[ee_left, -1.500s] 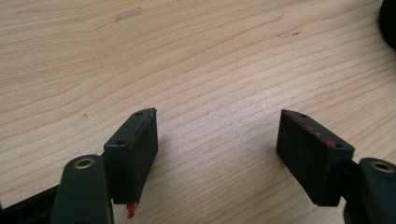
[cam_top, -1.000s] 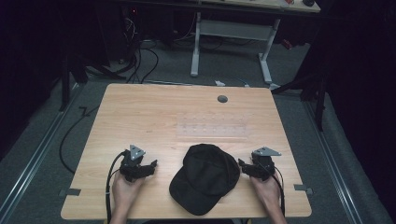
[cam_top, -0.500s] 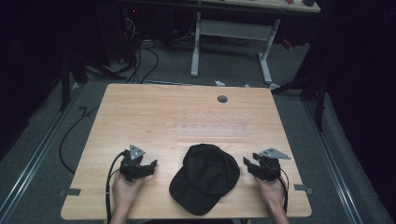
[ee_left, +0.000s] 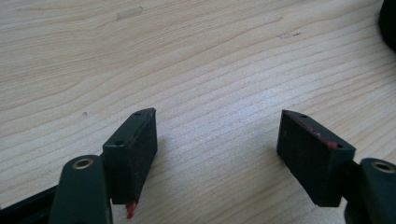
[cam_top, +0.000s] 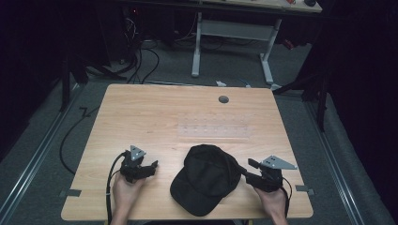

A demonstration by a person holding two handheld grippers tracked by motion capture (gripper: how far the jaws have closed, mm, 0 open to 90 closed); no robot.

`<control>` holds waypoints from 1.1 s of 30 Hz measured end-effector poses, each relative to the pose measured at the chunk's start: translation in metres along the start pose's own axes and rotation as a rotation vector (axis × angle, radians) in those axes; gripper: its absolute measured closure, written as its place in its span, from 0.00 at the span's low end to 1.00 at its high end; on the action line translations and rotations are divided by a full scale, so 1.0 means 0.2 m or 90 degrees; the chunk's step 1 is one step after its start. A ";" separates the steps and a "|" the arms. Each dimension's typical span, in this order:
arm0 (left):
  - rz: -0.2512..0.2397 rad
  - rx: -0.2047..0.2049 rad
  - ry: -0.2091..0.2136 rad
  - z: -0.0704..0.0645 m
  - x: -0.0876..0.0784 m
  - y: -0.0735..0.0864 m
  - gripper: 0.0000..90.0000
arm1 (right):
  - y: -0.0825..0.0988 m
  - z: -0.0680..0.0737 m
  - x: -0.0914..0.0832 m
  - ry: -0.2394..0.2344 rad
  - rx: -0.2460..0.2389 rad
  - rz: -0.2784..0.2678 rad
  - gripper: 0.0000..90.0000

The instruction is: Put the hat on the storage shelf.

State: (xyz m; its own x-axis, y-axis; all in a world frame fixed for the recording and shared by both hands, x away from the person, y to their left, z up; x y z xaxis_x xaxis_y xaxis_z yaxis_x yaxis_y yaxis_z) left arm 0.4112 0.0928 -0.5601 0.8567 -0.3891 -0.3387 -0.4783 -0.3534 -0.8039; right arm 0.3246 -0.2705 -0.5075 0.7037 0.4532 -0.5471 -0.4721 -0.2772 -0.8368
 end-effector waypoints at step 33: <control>-0.004 0.002 -0.011 0.01 0.00 0.00 0.31 | 0.02 0.22 0.15 -0.052 -0.019 0.070 0.70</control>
State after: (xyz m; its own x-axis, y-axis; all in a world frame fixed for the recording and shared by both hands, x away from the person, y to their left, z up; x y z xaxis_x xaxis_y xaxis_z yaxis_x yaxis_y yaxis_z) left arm 0.4121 0.0934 -0.5608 0.8627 -0.3718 -0.3428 -0.4729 -0.3529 -0.8074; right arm 0.3193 -0.2212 -0.5268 0.6021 0.4863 -0.6332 -0.5271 -0.3536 -0.7728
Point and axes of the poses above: each handheld gripper's, and its own axes: x roughly forward along the jaws, y roughly out of its underside, z roughly to its left, the point moved 4 cm from there along x, roughly forward along the jaws, and after that the axes turned 6 degrees about -x, right-handed, at the moved point
